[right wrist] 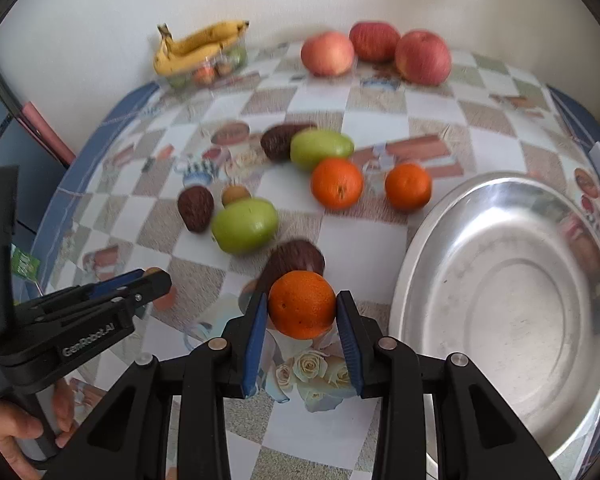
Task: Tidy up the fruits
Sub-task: 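Carry the tangerine and kiwi over the steel plate and open both tools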
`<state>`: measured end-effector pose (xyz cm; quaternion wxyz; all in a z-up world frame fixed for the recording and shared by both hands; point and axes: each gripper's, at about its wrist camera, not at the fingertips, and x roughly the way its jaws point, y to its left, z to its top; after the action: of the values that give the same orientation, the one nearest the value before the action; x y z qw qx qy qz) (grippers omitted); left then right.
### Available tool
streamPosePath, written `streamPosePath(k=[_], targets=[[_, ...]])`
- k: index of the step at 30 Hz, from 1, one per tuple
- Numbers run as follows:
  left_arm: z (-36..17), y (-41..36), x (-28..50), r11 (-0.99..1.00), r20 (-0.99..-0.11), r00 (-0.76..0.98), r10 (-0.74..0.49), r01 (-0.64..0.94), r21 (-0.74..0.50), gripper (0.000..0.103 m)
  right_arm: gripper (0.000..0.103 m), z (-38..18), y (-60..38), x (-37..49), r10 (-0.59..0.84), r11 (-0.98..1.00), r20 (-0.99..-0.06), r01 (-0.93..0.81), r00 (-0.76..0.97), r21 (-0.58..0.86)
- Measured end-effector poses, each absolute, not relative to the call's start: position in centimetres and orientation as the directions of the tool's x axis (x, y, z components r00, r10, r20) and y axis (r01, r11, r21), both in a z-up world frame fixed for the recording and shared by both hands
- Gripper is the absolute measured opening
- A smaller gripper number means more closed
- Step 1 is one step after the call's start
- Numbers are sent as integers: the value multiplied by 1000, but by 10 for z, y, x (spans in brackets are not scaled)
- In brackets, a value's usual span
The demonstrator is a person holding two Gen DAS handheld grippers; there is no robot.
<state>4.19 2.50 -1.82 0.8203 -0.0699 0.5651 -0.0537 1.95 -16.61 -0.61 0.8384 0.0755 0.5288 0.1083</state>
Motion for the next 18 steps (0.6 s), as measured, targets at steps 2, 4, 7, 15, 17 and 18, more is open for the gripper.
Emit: streamPosePath(k=[2, 4, 7, 15, 17, 18], targets=[[-14, 24, 42, 983, -913, 368, -176, 11, -185, 29, 37, 1, -169, 18, 257, 966, -863, -93, 435, 241], [-13, 23, 43, 981, -910, 370, -185, 10, -195, 29, 37, 3, -170, 17, 251, 968, -862, -86, 440, 237], [-12, 21, 42, 977, -909, 365, -202, 15, -211, 29, 37, 1, -172, 17, 249, 968, -868, -81, 430, 237], [-4, 13, 41, 973, -903, 369, -222, 25, -229, 29, 37, 4, -191, 18, 223, 972, -867, -30, 445, 234], [-1, 8, 41, 974, -902, 371, -222, 34, -226, 29, 37, 7, -201, 18, 211, 972, -865, -2, 456, 236], [1, 5, 41, 974, -902, 370, -223, 41, -225, 29, 37, 9, -205, 17, 199, 973, -865, 9, 461, 229]])
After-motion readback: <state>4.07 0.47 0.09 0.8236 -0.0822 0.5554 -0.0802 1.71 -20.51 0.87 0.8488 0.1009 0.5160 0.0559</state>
